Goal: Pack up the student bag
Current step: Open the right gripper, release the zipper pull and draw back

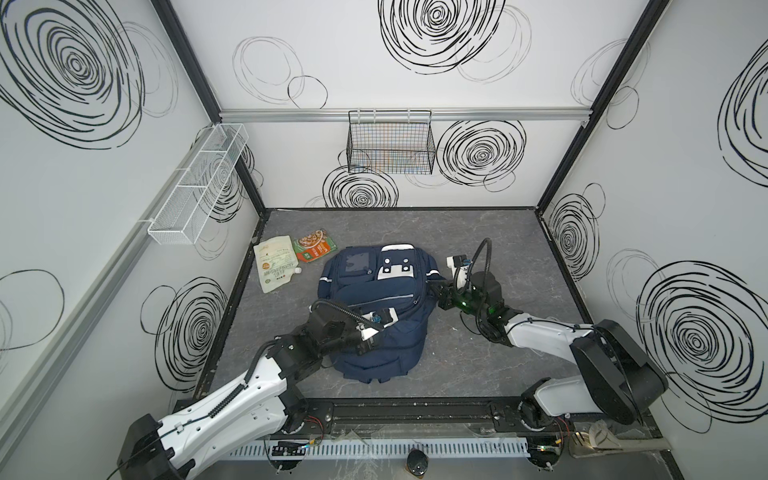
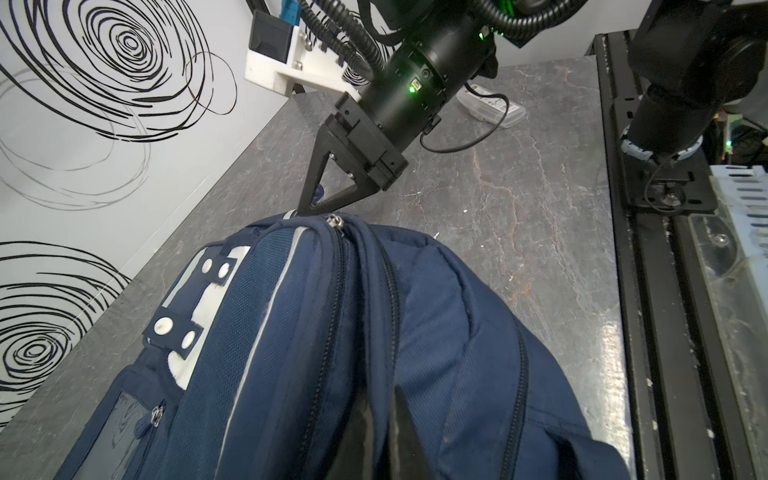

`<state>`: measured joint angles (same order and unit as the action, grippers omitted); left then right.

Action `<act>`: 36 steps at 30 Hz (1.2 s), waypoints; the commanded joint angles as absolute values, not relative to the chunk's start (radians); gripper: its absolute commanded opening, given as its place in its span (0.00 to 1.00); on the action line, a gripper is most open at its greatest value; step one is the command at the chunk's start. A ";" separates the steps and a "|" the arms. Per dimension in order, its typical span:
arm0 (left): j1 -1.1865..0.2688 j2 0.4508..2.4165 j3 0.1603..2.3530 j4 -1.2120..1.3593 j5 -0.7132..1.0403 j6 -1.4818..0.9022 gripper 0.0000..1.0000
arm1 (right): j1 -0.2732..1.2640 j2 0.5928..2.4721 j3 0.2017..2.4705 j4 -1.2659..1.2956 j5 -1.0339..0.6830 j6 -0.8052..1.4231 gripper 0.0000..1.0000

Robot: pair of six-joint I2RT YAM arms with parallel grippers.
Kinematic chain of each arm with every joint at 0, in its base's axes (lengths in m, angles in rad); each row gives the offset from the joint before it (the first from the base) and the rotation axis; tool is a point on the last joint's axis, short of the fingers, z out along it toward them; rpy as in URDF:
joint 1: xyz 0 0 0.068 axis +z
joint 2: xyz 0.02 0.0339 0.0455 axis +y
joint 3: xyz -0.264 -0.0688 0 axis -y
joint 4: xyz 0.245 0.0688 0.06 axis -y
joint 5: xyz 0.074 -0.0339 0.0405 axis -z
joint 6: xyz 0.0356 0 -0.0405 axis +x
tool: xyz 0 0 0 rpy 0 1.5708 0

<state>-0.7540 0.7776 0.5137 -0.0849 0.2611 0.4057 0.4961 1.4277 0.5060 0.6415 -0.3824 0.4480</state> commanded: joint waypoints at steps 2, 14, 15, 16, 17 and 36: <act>-0.751 0.740 0.528 -0.042 0.393 0.414 0.00 | 0.386 1.496 0.557 0.635 -0.148 0.424 0.00; -0.721 0.732 0.531 0.029 0.320 0.344 0.75 | 0.379 1.305 0.594 0.421 -0.351 0.333 0.61; -0.721 0.738 0.531 0.024 0.320 0.341 0.73 | 0.380 1.270 0.577 0.416 -0.378 0.309 0.61; -0.722 0.748 0.533 0.015 0.316 0.345 0.72 | 0.380 1.245 0.554 0.422 -0.408 0.291 0.61; -0.723 0.766 0.539 0.000 0.308 0.353 0.72 | 0.380 1.218 0.529 0.437 -0.446 0.266 0.61; -0.730 0.964 0.589 -0.075 0.007 0.392 0.25 | 0.545 1.139 0.445 0.543 -0.781 0.086 0.64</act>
<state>-0.7410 0.9592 0.5678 -0.1020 0.1093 0.3782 0.5220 1.1728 0.4553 0.4858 -0.7067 0.1333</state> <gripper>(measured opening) 0.311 0.638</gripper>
